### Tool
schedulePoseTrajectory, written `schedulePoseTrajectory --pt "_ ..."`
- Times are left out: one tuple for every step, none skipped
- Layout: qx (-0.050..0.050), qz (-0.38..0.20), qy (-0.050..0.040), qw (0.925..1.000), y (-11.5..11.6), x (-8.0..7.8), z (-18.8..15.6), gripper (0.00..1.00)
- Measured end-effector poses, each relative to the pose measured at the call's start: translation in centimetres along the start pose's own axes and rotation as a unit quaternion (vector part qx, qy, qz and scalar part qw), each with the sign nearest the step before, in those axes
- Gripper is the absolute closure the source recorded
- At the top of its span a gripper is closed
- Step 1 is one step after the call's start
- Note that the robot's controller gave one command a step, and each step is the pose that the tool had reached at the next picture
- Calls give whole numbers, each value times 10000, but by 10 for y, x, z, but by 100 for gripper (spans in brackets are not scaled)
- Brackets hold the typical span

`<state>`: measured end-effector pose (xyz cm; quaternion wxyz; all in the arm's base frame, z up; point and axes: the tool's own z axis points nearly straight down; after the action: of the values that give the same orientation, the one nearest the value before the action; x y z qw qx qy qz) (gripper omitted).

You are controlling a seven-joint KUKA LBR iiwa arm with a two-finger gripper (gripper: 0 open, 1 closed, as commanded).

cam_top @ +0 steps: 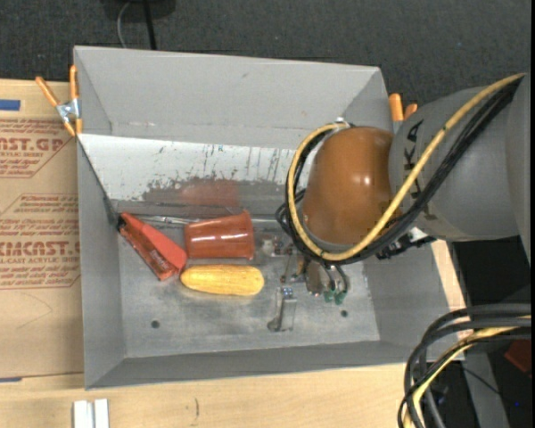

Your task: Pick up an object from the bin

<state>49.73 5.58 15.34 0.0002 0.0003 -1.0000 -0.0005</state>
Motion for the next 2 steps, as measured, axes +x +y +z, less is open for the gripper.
schedulePoseTrajectory --pt "-3 174 -34 9998 34 -35 41 0" --pt "-69 -569 11 9984 29 -85 76 100"
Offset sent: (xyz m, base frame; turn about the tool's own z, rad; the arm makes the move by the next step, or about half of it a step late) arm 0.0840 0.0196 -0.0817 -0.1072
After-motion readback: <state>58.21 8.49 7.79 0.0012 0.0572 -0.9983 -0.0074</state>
